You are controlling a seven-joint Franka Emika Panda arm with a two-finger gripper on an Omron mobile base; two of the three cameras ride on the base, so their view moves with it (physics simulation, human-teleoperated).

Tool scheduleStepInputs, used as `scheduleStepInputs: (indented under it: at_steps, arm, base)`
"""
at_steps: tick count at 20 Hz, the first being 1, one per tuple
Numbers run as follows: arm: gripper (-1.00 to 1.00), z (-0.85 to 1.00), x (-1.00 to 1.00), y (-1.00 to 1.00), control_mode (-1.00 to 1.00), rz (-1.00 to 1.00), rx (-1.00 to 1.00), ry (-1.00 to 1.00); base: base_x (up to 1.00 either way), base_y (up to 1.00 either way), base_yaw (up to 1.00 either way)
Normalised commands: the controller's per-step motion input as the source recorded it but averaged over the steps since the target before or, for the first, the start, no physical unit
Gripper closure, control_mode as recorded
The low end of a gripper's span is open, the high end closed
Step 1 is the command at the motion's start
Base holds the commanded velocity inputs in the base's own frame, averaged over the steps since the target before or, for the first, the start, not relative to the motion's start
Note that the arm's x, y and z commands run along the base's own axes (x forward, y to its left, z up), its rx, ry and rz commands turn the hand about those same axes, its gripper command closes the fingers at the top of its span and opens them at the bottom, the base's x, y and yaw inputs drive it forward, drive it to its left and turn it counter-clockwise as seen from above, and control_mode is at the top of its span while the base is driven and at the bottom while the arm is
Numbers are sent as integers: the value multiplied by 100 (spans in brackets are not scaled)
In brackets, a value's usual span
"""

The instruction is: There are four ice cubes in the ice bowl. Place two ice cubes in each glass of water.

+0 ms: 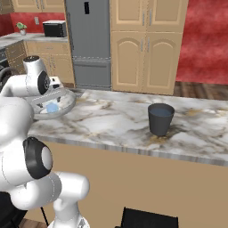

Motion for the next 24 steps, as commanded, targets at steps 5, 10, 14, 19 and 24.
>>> scheduleStepInputs:
  at_steps: [5, 10, 14, 19, 24]
  arm:
    - [-100, -17, 3, -20, -100, 0, 0, -1]
    - [-100, -7, 41, -26, -100, 0, 1, 0]
    - [-100, -2, 6, -11, -100, 0, 0, 0]
    - [-100, -13, -9, 0, -100, 0, 0, 0]
    - [-100, -14, -41, 0, -100, -5, 0, 2]
  base:
    - [0, 0, 0]
    - [0, 0, 0]
    - [0, 0, 0]
    - [0, 0, 0]
    - [0, 0, 0]
